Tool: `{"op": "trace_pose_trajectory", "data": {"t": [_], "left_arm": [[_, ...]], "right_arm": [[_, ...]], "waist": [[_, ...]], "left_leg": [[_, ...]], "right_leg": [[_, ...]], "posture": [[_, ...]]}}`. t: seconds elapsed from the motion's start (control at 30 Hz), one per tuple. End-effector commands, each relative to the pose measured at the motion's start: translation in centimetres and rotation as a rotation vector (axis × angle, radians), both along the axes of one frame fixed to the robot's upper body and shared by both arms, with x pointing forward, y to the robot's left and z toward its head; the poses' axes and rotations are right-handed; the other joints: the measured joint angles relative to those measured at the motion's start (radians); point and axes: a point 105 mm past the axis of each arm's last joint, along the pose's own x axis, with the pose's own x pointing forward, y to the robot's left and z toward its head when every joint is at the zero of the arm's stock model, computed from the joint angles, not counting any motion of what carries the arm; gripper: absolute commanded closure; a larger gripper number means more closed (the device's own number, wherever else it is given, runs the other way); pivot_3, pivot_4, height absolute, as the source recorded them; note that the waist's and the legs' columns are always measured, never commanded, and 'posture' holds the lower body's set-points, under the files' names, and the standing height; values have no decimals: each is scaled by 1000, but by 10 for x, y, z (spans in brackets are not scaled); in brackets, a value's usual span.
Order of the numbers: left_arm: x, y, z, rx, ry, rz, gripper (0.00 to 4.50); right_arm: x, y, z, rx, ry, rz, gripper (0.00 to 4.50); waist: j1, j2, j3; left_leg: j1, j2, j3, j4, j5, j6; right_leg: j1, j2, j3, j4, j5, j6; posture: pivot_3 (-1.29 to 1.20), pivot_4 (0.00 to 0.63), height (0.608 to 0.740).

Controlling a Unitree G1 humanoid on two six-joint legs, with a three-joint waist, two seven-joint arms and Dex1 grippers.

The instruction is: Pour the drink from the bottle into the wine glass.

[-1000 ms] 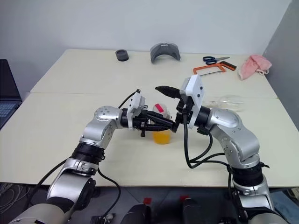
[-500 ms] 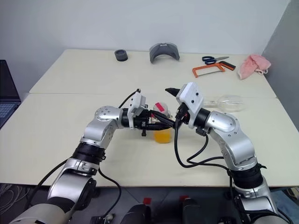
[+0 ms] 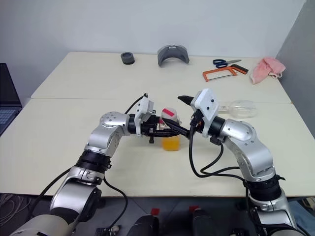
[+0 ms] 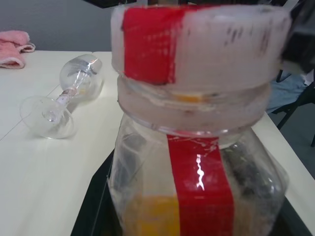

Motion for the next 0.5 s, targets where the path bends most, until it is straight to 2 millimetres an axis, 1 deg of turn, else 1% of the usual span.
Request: {"op": "trace_pose_trajectory", "data": {"t": [0.03,0.5], "left_arm": [[-1,1,15,-25,-63,-14,2848],[1,2,16,-24,-68,-9,2849]], "right_arm": [[-3,-9,14,24,-38,-19,0],[-6,-10,12,18,-24,-2,0]], "waist": [[0,0,0],[0,0,0]], "left_leg": [[0,0,0,0,0,0],[0,0,0,0,0,0]], "right_leg": [[0,0,0,0,0,0],[0,0,0,0,0,0]], "posture": [[0,150,740],[0,150,740]]}}
